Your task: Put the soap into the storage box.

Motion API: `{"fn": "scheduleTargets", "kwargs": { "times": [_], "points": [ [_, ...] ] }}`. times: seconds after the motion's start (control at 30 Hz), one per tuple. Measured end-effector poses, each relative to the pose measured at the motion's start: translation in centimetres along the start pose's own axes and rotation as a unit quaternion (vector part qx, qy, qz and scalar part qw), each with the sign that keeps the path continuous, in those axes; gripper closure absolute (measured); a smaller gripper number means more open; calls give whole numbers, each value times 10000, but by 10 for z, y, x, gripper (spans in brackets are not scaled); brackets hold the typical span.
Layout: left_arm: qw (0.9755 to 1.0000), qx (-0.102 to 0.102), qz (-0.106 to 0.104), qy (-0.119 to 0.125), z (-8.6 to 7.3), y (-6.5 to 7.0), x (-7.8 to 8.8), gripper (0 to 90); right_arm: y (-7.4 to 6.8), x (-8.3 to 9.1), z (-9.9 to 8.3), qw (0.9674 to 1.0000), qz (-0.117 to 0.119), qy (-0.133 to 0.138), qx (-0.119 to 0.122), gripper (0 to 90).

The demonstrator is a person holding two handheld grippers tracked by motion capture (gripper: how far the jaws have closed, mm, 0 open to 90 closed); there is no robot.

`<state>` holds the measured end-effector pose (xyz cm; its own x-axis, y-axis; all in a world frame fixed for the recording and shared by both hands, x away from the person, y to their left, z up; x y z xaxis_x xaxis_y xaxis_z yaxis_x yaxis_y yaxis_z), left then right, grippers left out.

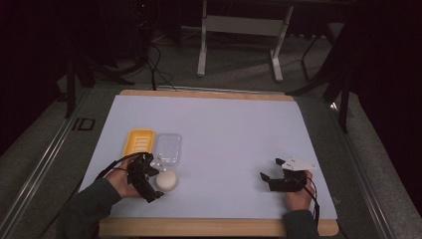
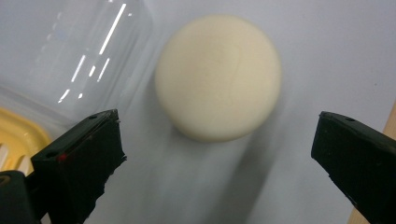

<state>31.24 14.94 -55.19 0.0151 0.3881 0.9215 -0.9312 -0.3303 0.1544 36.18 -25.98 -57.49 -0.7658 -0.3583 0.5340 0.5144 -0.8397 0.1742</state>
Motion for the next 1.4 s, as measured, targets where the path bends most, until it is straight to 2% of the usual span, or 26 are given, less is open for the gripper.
{"fn": "scheduleTargets", "kwargs": {
  "times": [0.27,0.57,1.4],
  "points": [
    [9999,-61,-11,-134,6,-1,-5,17,0,0,0,10000,5,-3,17,150],
    [9992,-154,-237,-289,10,1,-11,13,-1,0,0,10000,8,0,24,150],
    [9977,-219,-243,-598,20,-7,-26,14,-1,0,0,10000,17,4,55,150]
  ]
}}
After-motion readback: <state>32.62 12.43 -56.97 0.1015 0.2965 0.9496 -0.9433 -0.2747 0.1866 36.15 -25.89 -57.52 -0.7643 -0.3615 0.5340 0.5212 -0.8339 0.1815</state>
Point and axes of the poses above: each handheld gripper's, and its own axes: x roughly backward along the jaws, z roughly out of its top, y roughly to its right, the point moved 7 cm from there along -x, roughly forward along the jaws, and after that the axes turned 13 degrees about -z, right-handed, at the moved point
